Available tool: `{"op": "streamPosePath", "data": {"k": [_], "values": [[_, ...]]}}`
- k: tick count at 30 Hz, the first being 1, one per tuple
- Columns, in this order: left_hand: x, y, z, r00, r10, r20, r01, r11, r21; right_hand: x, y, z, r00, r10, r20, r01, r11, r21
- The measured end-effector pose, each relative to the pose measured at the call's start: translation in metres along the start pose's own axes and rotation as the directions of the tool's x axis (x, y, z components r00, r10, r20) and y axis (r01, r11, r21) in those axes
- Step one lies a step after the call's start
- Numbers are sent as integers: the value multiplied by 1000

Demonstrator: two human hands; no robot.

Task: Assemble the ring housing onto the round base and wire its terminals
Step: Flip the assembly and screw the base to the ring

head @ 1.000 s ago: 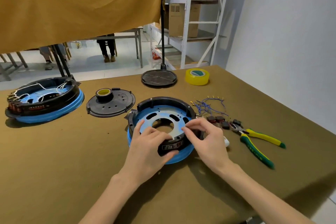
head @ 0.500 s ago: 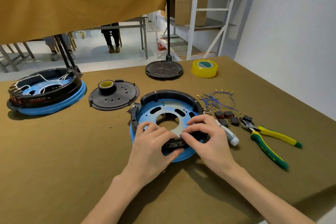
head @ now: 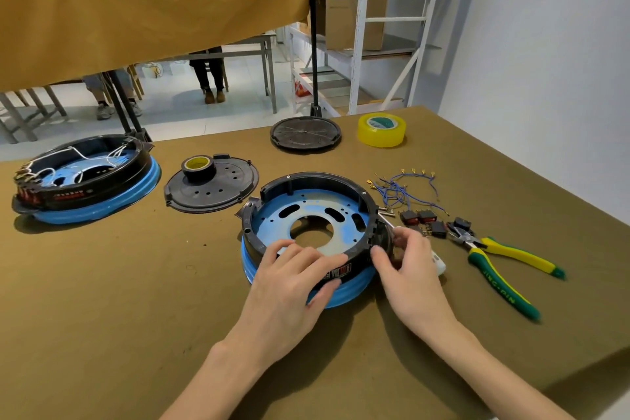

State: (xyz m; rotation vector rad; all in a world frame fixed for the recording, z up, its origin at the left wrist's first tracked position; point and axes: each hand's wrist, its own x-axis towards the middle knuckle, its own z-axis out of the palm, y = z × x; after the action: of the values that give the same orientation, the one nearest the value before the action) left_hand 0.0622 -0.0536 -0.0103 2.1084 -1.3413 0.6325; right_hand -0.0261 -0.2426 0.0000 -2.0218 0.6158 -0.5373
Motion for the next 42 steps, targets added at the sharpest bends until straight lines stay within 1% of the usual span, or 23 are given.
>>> {"op": "streamPosePath", "data": {"k": [2,4,6,8,10,13,15,17,18,20,22,24,26,28,30,31,32,34,36,38,40,41,42], "values": [[-2,2,-1,998,4,55,-6,1000,28,2,-4,-2,988,113,103,-121,990,75],[-3,4,0,996,-8,87,4,999,46,6,-12,-9,949,241,202,-288,925,247],[-1,6,2,998,-41,51,41,999,4,14,-17,-16,894,340,292,-441,781,442],[1,7,2,993,-118,-11,116,989,-96,21,-19,-25,845,411,342,-535,645,546],[2,7,0,980,-194,-39,184,965,-189,25,-20,-30,797,463,388,-604,601,523],[3,7,-7,969,-242,-42,222,938,-267,27,-21,-34,753,500,427,-657,606,449],[7,8,-15,960,-268,-75,234,922,-308,26,-23,-35,739,487,466,-669,613,420],[13,11,-22,939,-323,-123,263,899,-349,25,-30,-38,728,412,548,-669,601,437],[18,13,-27,918,-371,-140,294,873,-388,26,-36,-40,741,338,581,-647,593,480],[33,15,-39,862,-483,-152,341,776,-531,29,-54,-45,790,126,600,-548,585,599],[51,13,-54,804,-575,-152,329,643,-691,36,-81,-47,816,-94,571,-416,590,692],[67,9,-69,743,-663,-93,326,479,-815,43,-110,-40,818,-235,525,-297,610,735],[76,2,-81,697,-717,7,337,319,-886,47,-133,-28,820,-304,485,-208,631,747],[76,-9,-90,691,-716,100,352,212,-912,49,-150,-16,820,-345,457,-137,656,742],[72,-20,-97,716,-676,173,387,178,-905,50,-163,-7,805,-386,451,-69,694,717],[69,-24,-100,714,-671,202,413,170,-895,50,-169,-2,791,-400,462,-55,706,706],[65,-29,-101,696,-680,233,440,147,-886,50,-173,3,780,-401,481,-62,715,696],[56,-38,-100,644,-697,316,480,46,-876,49,-177,11,759,-367,538,-122,731,671],[46,-48,-98,578,-702,416,512,-86,-855,47,-173,19,760,-328,562,-110,787,607],[36,-57,-96,477,-696,537,532,-258,-806,47,-164,25,810,-317,494,32,864,503],[26,-64,-92,398,-652,645,526,-414,-743,48,-150,26,860,-374,347,289,918,272],[22,-65,-90,385,-624,680,538,-447,-715,49,-140,26,864,-424,272,412,906,101],[19,-66,-86,383,-600,702,566,-448,-692,49,-130,26,856,-471,213,494,867,-69]]}}
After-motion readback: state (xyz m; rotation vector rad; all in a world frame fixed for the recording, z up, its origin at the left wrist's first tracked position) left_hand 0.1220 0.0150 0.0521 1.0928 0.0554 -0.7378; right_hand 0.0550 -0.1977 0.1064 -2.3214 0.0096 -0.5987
